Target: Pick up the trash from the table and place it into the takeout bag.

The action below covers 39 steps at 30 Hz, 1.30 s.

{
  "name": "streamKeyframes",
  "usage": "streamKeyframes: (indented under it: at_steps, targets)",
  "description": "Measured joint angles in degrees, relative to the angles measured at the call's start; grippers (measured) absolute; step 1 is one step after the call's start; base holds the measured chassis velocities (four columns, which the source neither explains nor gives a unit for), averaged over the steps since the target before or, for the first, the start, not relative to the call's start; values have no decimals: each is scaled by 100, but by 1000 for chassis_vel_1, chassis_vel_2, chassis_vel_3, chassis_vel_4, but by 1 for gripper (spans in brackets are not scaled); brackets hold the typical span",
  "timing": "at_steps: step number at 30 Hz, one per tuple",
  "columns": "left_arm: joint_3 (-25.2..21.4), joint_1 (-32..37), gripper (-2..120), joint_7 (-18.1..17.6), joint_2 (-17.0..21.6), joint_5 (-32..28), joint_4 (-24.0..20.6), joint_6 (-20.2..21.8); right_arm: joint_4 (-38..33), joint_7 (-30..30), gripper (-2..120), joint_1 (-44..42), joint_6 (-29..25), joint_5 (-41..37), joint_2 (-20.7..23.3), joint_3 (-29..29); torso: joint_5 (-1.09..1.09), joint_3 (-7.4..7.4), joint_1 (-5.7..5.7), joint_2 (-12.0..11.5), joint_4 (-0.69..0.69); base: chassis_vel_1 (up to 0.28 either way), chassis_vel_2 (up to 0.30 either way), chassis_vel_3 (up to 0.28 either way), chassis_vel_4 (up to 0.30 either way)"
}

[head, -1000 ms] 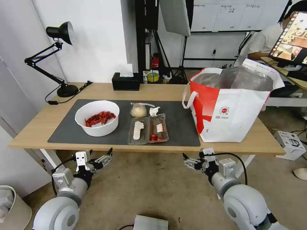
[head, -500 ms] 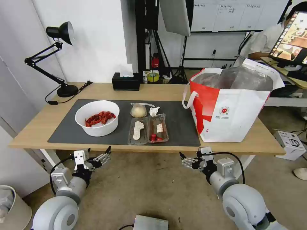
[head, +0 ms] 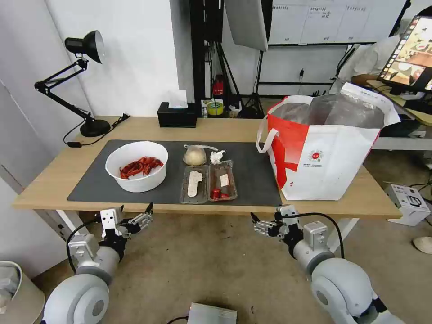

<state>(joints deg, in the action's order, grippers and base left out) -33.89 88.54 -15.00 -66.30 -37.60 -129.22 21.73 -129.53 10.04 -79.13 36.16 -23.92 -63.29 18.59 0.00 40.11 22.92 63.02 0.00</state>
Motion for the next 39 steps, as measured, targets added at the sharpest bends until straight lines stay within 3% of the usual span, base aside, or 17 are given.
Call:
streamKeyframes:
  at_steps: [22, 32, 33, 36, 39]
  targets:
    - [268, -161, 100, -162, 81, -1385, -25, 6, 60, -22, 100, -6, -12, 36, -49, -106, 0, 0, 0, 0, 0, 0, 0, 0, 0]
    - [564, -472, 100, -831, 95, -3593, -277, 139, 102, -22, 100, -49, -16, 75, -100, -134, 0, 0, 0, 0, 0, 0, 0, 0, 0]
    - [564, -472, 100, -831, 95, -3593, -277, 139, 102, -22, 100, -49, -16, 75, -100, -134, 0, 0, 0, 0, 0, 0, 0, 0, 0]
    - [689, -707, 100, -1120, 50, -4435, -328, 147, 103, -21, 100, -71, -17, 82, -100, -126, 1, 0, 0, 0, 0, 0, 0, 0, 0]
    - [730, -783, 100, -1210, 25, -4673, -334, 148, 103, -21, 100, -83, -17, 82, -93, -114, 0, 0, 0, 0, 0, 0, 0, 0, 0]
